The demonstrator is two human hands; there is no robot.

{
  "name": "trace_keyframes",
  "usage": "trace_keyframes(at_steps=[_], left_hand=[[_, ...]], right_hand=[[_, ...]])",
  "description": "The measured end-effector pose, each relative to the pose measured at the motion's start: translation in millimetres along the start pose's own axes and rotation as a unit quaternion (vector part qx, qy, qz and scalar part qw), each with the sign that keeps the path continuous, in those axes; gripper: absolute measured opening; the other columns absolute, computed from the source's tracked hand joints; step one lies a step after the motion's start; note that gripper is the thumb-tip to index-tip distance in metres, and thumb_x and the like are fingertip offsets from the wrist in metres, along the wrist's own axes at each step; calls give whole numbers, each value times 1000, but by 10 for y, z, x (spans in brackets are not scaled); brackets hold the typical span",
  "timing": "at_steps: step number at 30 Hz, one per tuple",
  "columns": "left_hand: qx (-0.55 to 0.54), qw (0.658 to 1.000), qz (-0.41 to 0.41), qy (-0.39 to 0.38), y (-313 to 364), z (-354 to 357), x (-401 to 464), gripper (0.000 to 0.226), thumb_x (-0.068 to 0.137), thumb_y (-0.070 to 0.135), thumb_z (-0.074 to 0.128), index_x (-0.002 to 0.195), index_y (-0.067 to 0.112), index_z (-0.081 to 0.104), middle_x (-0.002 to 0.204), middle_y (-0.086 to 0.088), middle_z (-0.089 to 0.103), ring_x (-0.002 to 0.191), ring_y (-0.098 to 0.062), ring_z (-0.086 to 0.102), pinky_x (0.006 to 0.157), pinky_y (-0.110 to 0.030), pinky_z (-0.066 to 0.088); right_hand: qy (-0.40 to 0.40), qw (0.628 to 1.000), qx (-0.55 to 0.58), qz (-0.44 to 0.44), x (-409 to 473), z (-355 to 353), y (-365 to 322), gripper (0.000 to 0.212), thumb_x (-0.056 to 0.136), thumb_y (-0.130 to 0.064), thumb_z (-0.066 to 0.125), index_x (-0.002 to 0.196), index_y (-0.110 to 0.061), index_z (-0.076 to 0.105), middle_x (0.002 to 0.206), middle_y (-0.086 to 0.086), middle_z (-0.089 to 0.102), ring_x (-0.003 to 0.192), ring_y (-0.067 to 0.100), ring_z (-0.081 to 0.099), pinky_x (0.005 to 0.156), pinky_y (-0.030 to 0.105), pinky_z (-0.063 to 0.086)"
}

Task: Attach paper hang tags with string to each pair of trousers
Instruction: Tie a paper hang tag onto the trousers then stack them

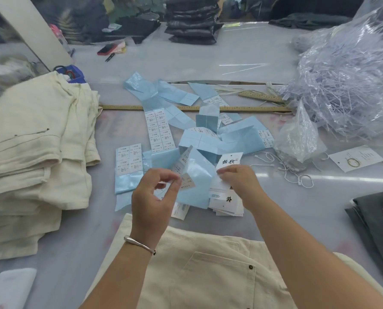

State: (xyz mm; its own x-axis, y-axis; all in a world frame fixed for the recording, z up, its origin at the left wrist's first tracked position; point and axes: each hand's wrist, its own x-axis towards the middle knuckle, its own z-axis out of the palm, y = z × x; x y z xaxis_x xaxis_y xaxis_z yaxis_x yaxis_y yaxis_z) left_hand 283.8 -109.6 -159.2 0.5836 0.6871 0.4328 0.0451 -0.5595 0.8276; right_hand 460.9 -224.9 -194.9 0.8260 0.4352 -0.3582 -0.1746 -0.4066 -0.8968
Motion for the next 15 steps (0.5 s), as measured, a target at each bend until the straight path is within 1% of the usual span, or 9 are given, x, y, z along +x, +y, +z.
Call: trace_keyframes(at_steps=[1, 3, 5, 6, 8, 9, 11, 13, 15], left_hand=[[-3, 1000, -23, -7, 21, -20, -34, 13, 85, 13, 71, 83, 24, 64, 88, 9, 67, 83, -15, 63, 73, -26, 54], [-10, 998, -52, -19, 86, -53, -109, 22, 85, 7, 71, 82, 27, 64, 83, 7, 69, 79, -15, 65, 72, -24, 54], [-29, 997, -65, -32, 203, -67, -189, 23, 84, 5, 71, 82, 27, 64, 81, 8, 69, 78, -10, 65, 71, -20, 53], [-46, 995, -73, -42, 281, -63, -227, 23, 84, 3, 71, 82, 25, 64, 81, 7, 69, 78, -9, 65, 71, -20, 52], [-84, 989, -95, -77, 454, -38, -299, 24, 83, 0, 70, 83, 24, 65, 81, 4, 71, 79, -9, 66, 72, -21, 53], [-101, 984, -105, -103, 546, -21, -337, 25, 83, -1, 70, 83, 24, 66, 82, 5, 71, 80, -9, 67, 73, -23, 54], [-132, 971, -115, -165, 741, 12, -411, 27, 82, -1, 71, 84, 25, 67, 84, 8, 72, 83, -10, 68, 75, -24, 55], [-139, 961, -104, -214, 923, 41, -472, 27, 80, 1, 74, 86, 26, 66, 85, 8, 72, 81, -11, 68, 74, -26, 56], [-122, 959, -86, -241, 1066, 69, -525, 27, 79, 3, 75, 89, 25, 64, 87, 6, 71, 81, -12, 67, 74, -31, 57]], right_hand=[[18, 999, -31, -22, -54, -85, 7, 27, 80, 4, 58, 96, -12, 73, 101, 7, 69, 80, 14, 57, 64, 21, 44], [69, 993, -64, -65, -217, -281, 27, 48, 75, 9, 55, 112, -19, 67, 115, -4, 62, 95, 16, 57, 74, 21, 46], [98, 990, -40, -93, -411, -490, 68, 56, 74, 9, 58, 118, -24, 62, 112, -6, 60, 95, 19, 57, 76, 22, 48], [91, 991, -7, -100, -518, -586, 91, 56, 73, 9, 61, 118, -25, 62, 109, -1, 63, 91, 22, 58, 75, 25, 48], [42, 992, 63, -96, -779, -730, 117, 58, 71, 8, 67, 119, -25, 61, 108, 10, 67, 90, 25, 62, 79, 33, 51], [12, 992, 86, -93, -911, -777, 132, 63, 67, 5, 70, 121, -24, 59, 109, 13, 67, 91, 25, 64, 81, 35, 52], [-37, 991, 92, -90, -1163, -824, 160, 75, 57, -2, 66, 128, -25, 55, 113, 15, 66, 90, 23, 64, 82, 37, 53], [-76, 989, 89, -87, -1377, -832, 177, 84, 55, -2, 59, 134, -27, 49, 118, 13, 64, 91, 22, 62, 80, 37, 51], [-112, 985, 92, -90, -1552, -844, 187, 90, 55, 1, 56, 140, -27, 42, 119, 14, 63, 94, 25, 62, 79, 38, 50]])
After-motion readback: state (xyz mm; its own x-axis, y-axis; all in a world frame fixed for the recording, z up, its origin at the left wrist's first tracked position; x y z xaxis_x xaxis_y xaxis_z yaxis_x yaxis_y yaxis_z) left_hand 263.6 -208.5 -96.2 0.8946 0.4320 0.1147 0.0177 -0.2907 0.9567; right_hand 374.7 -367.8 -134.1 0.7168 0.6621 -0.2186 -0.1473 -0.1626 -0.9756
